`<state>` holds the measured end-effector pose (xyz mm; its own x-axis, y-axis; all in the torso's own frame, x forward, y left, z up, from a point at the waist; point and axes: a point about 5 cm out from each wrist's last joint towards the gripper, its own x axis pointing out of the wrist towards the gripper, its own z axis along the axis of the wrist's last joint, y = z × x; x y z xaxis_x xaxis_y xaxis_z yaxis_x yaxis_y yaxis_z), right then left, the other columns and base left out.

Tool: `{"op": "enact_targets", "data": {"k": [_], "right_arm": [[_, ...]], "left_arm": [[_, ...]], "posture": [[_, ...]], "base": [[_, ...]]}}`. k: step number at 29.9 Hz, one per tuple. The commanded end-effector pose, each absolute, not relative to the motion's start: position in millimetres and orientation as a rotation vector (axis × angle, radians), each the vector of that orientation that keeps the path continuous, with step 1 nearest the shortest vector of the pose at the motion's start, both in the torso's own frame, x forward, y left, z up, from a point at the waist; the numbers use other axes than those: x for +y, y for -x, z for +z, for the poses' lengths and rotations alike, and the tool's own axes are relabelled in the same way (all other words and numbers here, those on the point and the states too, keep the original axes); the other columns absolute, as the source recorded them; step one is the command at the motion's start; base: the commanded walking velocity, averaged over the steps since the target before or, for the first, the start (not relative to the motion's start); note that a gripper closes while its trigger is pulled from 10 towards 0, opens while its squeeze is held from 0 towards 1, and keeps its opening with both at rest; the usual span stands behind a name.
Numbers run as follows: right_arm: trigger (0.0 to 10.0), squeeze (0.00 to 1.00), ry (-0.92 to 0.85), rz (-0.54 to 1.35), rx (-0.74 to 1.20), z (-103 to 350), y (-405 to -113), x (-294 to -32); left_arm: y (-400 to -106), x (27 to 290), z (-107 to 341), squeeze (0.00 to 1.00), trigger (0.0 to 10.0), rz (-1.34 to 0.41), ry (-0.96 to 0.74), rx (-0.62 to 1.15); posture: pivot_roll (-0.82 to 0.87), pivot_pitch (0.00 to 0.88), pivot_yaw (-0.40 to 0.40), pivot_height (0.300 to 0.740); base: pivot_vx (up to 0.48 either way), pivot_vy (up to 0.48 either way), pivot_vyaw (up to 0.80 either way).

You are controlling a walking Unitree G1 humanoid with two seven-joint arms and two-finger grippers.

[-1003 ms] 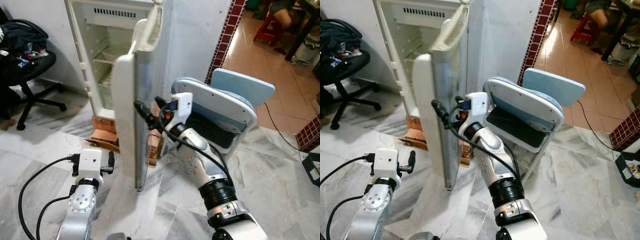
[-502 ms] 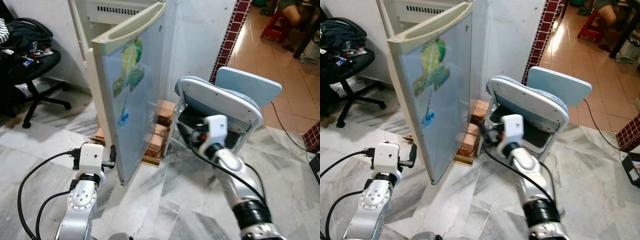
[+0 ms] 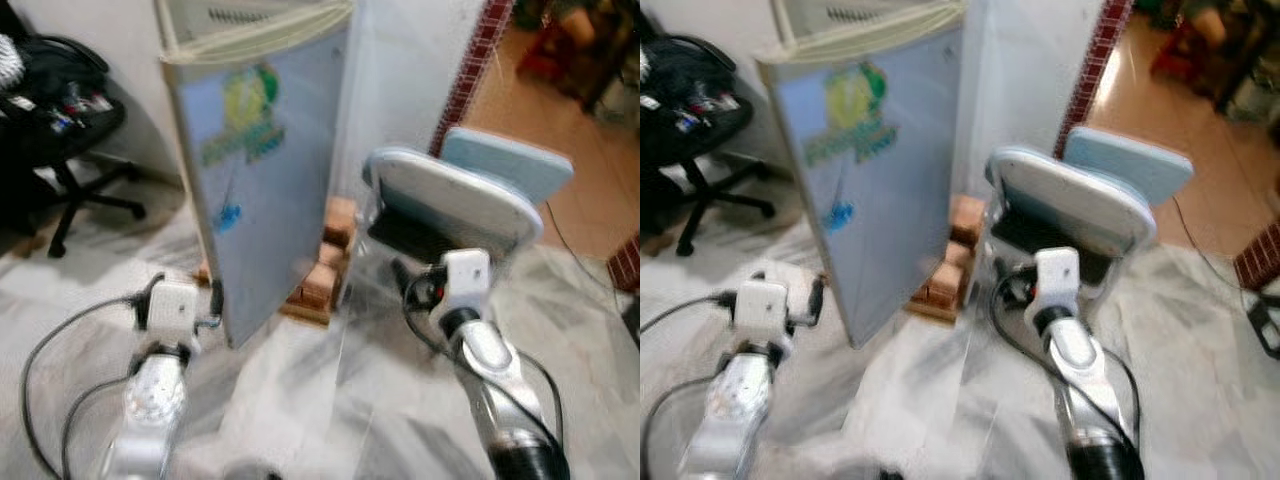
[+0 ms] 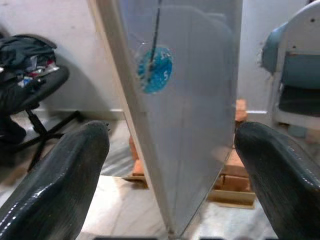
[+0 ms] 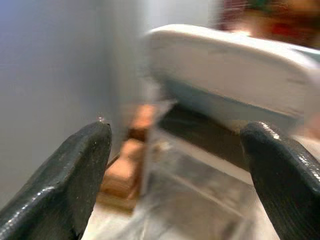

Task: Restocking fridge

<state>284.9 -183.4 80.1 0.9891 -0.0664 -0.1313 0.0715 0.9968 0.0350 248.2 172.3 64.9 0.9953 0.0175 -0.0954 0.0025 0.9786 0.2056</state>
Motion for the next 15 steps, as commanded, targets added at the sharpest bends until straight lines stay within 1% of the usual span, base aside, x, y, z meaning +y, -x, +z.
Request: {"op": "enact_targets", "data": {"k": [1, 4, 7, 9, 12, 15], "right_arm": [[10.0, 0.00, -0.055, -0.144, 0.100, 86, -289, -186], [10.0, 0.00, -0.086, -0.209, 0.115, 84, -288, -193], [10.0, 0.00, -0.039, -0.186, 0.111, 83, -284, -197], [10.0, 0.00, -0.035, -0.200, 0.116, 82, -282, -201], [10.0, 0.00, 0.004, -0.269, 0.132, 78, -279, -209], [10.0, 0.00, 0.047, -0.292, 0.143, 75, -279, -210]], "left_arm": [[-254, 189, 73, 0.00, 10.0, 0.059, -0.228, 0.071], [-258, 195, 80, 0.00, 10.0, 0.069, -0.240, 0.053], [-263, 198, 88, 0.00, 10.0, 0.071, -0.251, 0.030], [-264, 200, 92, 0.00, 10.0, 0.071, -0.261, 0.014], [-262, 201, 86, 0.00, 10.0, 0.101, -0.253, 0.020], [-262, 200, 83, 0.00, 10.0, 0.117, -0.232, 0.020]], "posture": [[0.04, 0.000, 0.000, 0.740], [0.04, 0.000, 0.021, 0.740], [0.03, 0.000, 0.029, 0.740], [0.02, 0.000, 0.026, 0.740], [0.01, 0.000, 0.005, 0.740], [0.01, 0.000, 0.001, 0.740]], "base": [[0.000, 0.480, 0.00], [0.000, 0.480, 0.00], [0.000, 0.480, 0.00], [0.000, 0.480, 0.00], [0.000, 0.480, 0.00], [0.000, 0.480, 0.00]]}}
